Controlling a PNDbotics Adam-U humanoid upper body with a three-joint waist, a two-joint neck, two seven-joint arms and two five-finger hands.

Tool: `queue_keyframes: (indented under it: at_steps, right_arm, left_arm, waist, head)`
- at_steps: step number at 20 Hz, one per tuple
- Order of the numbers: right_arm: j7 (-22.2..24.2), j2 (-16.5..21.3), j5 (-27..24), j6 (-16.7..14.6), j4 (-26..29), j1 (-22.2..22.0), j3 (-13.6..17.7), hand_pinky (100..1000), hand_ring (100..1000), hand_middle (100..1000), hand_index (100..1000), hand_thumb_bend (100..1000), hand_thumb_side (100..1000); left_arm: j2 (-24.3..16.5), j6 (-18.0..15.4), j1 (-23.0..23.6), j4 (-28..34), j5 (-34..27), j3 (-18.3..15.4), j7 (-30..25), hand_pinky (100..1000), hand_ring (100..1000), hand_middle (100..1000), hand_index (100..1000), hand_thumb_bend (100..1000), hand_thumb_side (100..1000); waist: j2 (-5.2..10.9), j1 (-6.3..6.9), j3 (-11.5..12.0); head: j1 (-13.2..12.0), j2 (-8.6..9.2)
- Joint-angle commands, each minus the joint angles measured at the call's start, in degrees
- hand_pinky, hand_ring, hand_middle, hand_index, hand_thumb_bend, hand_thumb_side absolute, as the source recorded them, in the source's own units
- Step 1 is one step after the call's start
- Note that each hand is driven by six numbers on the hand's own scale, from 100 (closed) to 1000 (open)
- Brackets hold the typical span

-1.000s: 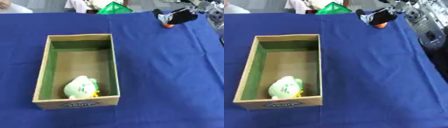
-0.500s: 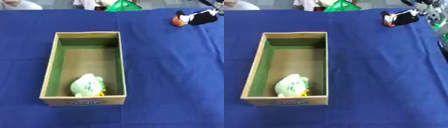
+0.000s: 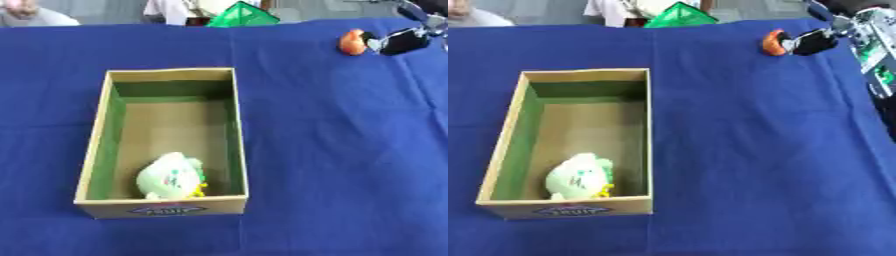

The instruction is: Pick up objects on the table and place them in the box.

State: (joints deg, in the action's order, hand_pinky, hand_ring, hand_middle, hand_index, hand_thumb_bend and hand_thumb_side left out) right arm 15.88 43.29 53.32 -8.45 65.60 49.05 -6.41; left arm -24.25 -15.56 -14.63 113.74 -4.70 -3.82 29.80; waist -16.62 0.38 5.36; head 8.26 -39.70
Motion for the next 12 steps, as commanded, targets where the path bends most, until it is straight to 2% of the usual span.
queue_keyframes:
  at_steps: [1, 7, 12]
  right_arm:
    - [1.16, 0.08, 2.36, -1.6, -2.66, 3.21, -0.32, 830, 892, 864, 934, 244, 311]
    - [3.4, -2.54, 8.01, -4.01, -10.55, 8.45, -0.34, 832, 906, 872, 935, 260, 309]
    - [3.81, -4.12, 12.17, -4.71, -15.61, 10.73, 0.52, 828, 911, 873, 932, 269, 270]
  left_arm:
    - [-1.17, 0.12, -0.56, 0.85, -0.14, -0.53, -0.06, 750, 843, 724, 758, 247, 795]
    - [-1.07, 0.16, -0.62, 0.85, -0.23, -0.49, -0.16, 750, 844, 724, 757, 245, 798]
    - [-1.01, 0.12, -0.7, 0.85, -0.24, -0.48, -0.25, 750, 844, 724, 757, 246, 797]
  waist:
    - [0.89, 0.07, 0.0]
    - [0.68, 0.07, 0.18]
    - [0.51, 0.06, 0.28]
  head:
    - [0.63, 0.52]
    - [1.07, 0.72]
    - [1.1, 0.82]
